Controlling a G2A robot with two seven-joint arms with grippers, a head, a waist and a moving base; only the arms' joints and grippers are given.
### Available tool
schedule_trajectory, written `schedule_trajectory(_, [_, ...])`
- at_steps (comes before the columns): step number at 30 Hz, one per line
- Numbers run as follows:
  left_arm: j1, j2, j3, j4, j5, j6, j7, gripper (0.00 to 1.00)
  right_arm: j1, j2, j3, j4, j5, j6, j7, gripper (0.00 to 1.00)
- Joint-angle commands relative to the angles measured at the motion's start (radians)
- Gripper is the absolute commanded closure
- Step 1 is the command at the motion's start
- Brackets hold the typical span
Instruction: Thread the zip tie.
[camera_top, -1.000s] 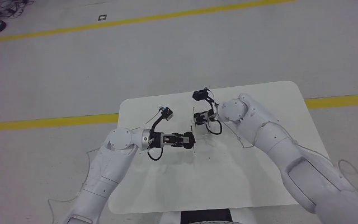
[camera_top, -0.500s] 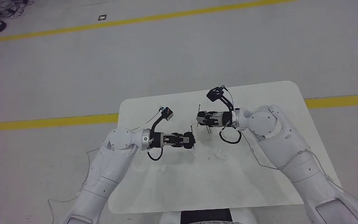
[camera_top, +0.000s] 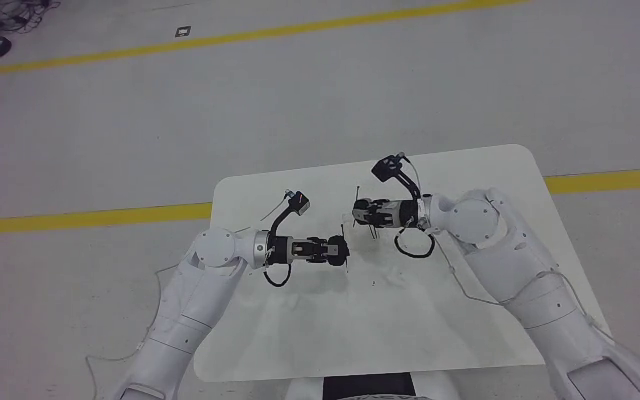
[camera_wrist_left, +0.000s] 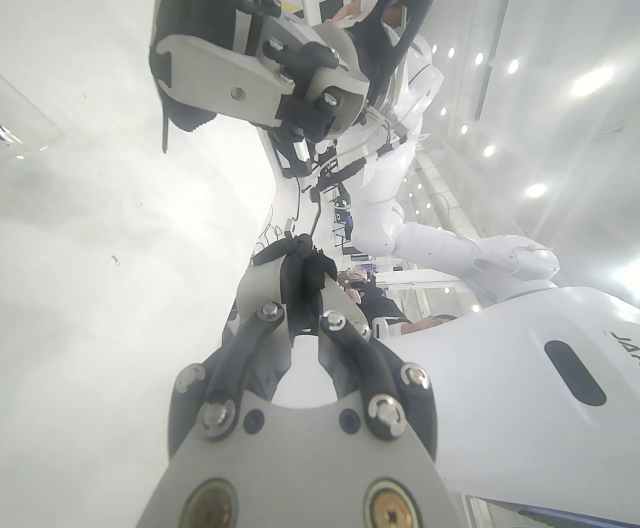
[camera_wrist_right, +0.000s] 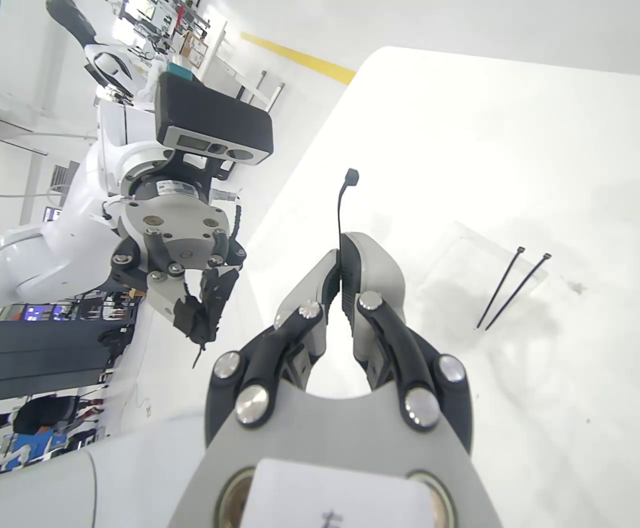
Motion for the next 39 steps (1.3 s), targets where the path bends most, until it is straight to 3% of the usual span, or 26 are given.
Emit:
schedule_trajectory(1, [0.011,0.000,0.005,-0.002,-0.055,0.009,-0.007,1.00,0.000,0.000,0.000,0.000,0.000,0.000,0.000,1.00])
schedule_trajectory(6, [0.012,0.007,-0.009,0.064,-0.268,0.039,-0.140,1.00,0.000,0.000,0.000,0.000,0.000,0.000,0.000,1.00])
schedule_trajectory(13, [-0.014,0.037,0.065,0.089,-0.357,0.076,-0.140,1.00,0.000,0.000,0.000,0.000,0.000,0.000,0.000,1.00])
schedule_trajectory(19, [-0.045,0.060,0.128,0.127,-0.360,0.048,-0.140,1.00,0.000,0.000,0.000,0.000,0.000,0.000,0.000,1.00])
schedule_trajectory(25, [-0.075,0.069,0.153,0.165,-0.330,-0.002,-0.140,1.00,0.000,0.000,0.000,0.000,0.000,0.000,0.000,1.00])
schedule_trajectory(36, [-0.082,0.071,0.155,0.162,-0.311,-0.004,-0.140,1.00,0.000,0.000,0.000,0.000,0.000,0.000,0.000,1.00])
schedule_trajectory(39, [-0.076,0.070,0.155,0.123,-0.298,-0.004,-0.115,1.00,0.000,0.000,0.000,0.000,0.000,0.000,0.000,1.00])
